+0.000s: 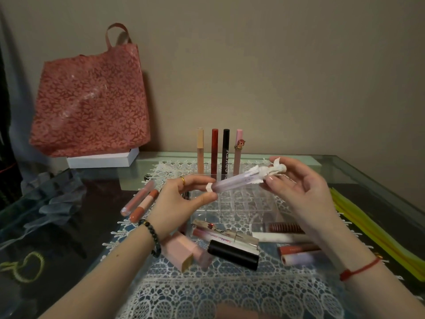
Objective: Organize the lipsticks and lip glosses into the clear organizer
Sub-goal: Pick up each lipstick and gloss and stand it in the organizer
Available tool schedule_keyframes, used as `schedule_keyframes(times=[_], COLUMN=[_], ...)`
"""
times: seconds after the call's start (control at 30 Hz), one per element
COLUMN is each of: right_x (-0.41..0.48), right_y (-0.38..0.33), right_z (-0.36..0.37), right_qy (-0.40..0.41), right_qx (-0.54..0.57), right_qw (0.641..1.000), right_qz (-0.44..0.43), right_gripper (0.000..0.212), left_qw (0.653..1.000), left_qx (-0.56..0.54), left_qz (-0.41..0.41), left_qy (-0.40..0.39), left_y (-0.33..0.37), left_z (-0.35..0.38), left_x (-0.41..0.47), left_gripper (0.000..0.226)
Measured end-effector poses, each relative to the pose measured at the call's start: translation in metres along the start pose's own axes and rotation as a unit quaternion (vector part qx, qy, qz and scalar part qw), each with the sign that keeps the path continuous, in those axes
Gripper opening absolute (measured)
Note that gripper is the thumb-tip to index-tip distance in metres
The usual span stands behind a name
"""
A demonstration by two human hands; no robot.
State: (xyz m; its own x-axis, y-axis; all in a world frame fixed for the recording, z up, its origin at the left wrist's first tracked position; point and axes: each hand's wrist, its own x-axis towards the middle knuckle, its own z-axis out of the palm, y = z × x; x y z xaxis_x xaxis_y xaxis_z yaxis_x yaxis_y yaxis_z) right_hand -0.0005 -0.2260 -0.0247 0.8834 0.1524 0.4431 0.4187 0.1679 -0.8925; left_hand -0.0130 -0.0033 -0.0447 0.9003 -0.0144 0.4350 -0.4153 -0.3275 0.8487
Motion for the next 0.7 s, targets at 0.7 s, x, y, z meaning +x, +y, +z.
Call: schedule_keyframes(times=[0.7], right_x=[0.069], right_y=[-0.037], right_z=[-0.013], right_qy=[0.052], right_qx=[-0.087], right_qw=[0.995], right_qz=[-0.026], right_gripper=[0.018], left_qw=[0.987], left_qx=[0.142], left_qz=[-0.007], left_qy=[0.070], left_y=[-0.022], left_z=[-0.023], left_x=[0.000], left_gripper=[0.040])
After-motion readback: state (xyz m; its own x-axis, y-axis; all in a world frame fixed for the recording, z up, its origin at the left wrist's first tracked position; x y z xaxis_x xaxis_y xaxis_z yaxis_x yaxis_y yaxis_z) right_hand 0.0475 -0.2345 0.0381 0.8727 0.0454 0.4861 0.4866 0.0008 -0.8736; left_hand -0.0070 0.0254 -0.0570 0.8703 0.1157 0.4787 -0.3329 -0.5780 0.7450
